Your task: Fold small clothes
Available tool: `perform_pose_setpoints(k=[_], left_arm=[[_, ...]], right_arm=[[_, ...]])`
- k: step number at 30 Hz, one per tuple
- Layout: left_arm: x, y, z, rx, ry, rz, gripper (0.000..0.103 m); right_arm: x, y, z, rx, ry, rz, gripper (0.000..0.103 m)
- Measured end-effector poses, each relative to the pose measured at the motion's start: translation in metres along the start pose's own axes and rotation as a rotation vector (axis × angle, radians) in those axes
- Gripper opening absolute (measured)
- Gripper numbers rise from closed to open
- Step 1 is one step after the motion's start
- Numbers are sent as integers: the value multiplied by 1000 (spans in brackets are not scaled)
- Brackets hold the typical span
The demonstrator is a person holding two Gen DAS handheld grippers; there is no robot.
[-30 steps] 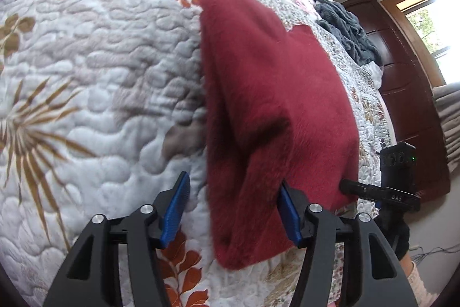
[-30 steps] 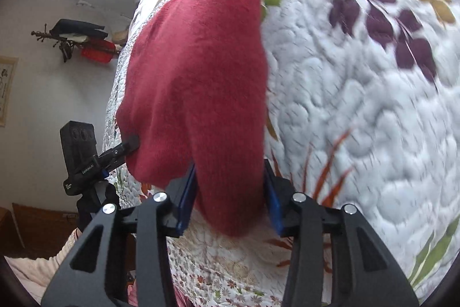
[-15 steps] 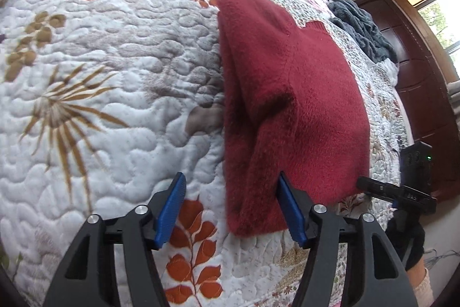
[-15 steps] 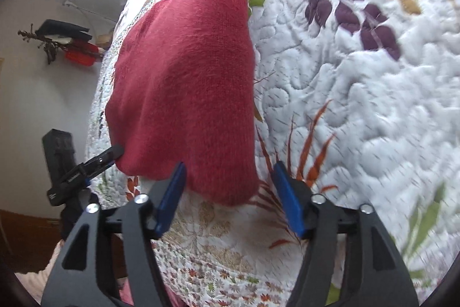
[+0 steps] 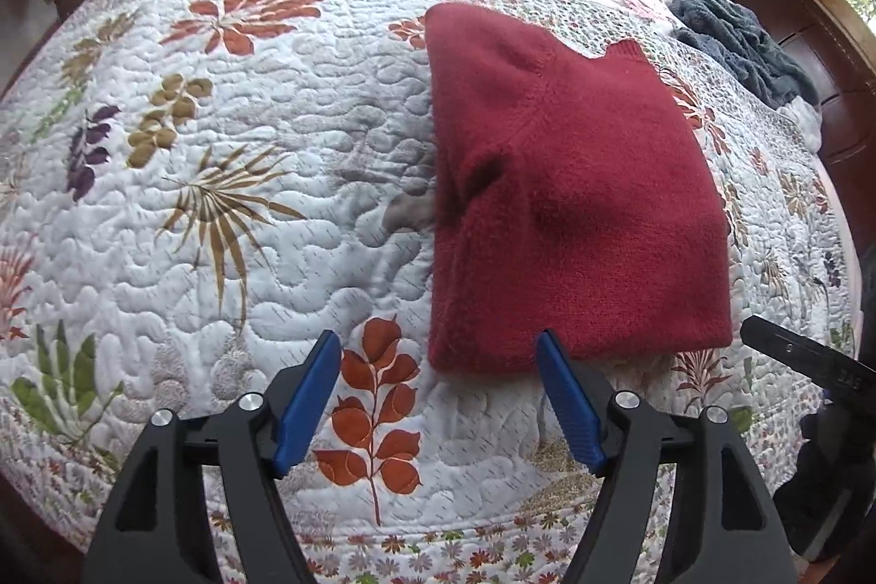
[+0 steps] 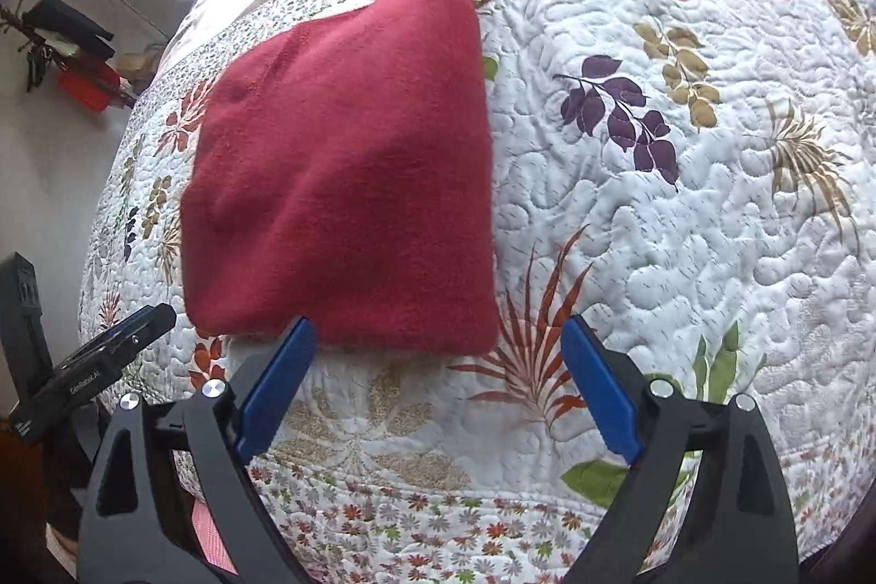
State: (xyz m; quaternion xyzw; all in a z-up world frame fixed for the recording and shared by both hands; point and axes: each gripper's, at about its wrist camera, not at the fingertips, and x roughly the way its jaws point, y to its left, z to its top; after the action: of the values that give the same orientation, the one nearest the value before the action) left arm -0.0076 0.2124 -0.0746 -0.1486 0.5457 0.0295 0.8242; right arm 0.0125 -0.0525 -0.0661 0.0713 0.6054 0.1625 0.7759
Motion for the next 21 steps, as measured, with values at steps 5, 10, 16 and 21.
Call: perform_pose_setpoints(k=[5,10,16,21], left_arm=[[-11,-7,-2,13,-6,49,76],[-22,-13,-6,21,-15,74,77],[-33,-22,-7,34,-23,100,80],[-45,-30,-8,40,-38,100,84]], right_arm=[[-5,12,-6,-33,-5,-77,91],[-16,18,-9,-48,-8,-120,95],[-29,24,-10,-61,-16,-141,95],[-38,28,-9,-49,-20,-160,96]])
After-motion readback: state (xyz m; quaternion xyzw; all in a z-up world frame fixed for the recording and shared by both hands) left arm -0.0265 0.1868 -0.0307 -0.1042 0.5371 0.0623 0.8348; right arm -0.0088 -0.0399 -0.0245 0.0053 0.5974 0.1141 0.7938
